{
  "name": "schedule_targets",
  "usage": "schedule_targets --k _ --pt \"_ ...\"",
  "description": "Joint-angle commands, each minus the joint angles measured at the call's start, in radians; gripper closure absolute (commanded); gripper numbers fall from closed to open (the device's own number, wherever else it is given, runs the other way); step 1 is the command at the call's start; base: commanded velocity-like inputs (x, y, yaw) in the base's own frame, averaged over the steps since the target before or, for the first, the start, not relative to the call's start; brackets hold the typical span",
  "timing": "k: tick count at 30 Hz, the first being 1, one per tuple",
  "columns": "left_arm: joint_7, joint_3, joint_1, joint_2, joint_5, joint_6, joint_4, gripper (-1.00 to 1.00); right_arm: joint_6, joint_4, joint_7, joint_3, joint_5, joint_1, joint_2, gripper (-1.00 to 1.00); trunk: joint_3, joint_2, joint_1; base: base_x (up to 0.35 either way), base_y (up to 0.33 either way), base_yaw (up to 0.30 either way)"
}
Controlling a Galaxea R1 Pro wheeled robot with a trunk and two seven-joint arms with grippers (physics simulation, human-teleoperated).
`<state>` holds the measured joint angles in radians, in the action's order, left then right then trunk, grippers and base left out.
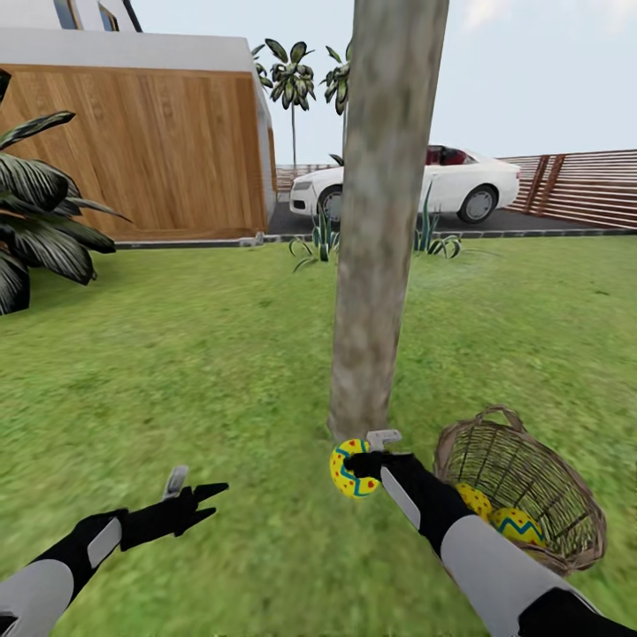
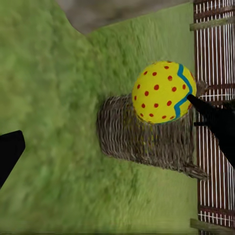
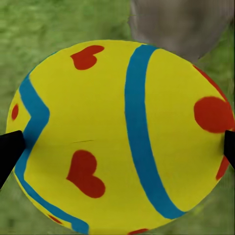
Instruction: Take the three Easter eggs out of the wicker basket on the lawn in the garden, then place them on the lawn next to a single tree (choose any tree) so that all three eggs are next to the same tree and none are left in the basket.
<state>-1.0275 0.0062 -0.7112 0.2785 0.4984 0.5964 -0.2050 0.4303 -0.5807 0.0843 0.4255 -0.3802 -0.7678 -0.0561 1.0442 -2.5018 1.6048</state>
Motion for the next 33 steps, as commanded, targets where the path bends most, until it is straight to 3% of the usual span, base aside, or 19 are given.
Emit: schedule_targets --k 1,2,5,11,23,27,33 --pt "-0.003 -0.002 -0.001 0.002 0.002 0.009 -0.001 -1.00 -0.080 0.030 0.011 0.007 -0.010 -0.001 0.001 1.00 0.005 -0.001 0.000 0.000 0.000 0.000" --pt "-0.003 -0.003 -0.001 0.004 0.003 0.009 -0.001 -1.00 -0.163 0.057 0.011 0.007 -0.009 -0.001 0.000 1.00 0.009 -0.001 0.001 0.000 0.000 0.000" --pt "-0.002 -0.005 -0.001 0.002 0.003 0.009 -0.001 -1.00 -0.285 0.096 0.019 0.008 -0.008 -0.001 0.000 1.00 0.020 -0.002 0.002 0.000 0.000 0.000" --pt "0.000 -0.013 0.000 -0.006 0.003 0.010 0.002 -1.00 -0.483 0.180 0.172 0.019 -0.001 -0.001 -0.010 1.00 0.044 -0.003 0.005 0.000 0.000 0.000" --pt "-0.002 -0.015 0.000 -0.012 0.005 0.010 0.004 -1.00 -0.505 0.200 0.199 0.027 0.006 -0.001 -0.014 1.00 0.090 -0.006 0.010 0.000 0.000 0.000" --pt "-0.002 -0.015 0.000 -0.013 0.005 0.010 0.005 -1.00 -0.506 0.230 0.199 0.027 0.009 -0.001 -0.042 1.00 0.105 -0.007 0.012 0.000 0.000 0.000" --pt "-0.003 -0.015 0.000 -0.012 0.005 0.011 0.006 -1.00 -0.507 0.238 0.199 0.027 0.011 -0.001 -0.049 1.00 0.129 -0.008 0.015 0.000 0.000 0.000"
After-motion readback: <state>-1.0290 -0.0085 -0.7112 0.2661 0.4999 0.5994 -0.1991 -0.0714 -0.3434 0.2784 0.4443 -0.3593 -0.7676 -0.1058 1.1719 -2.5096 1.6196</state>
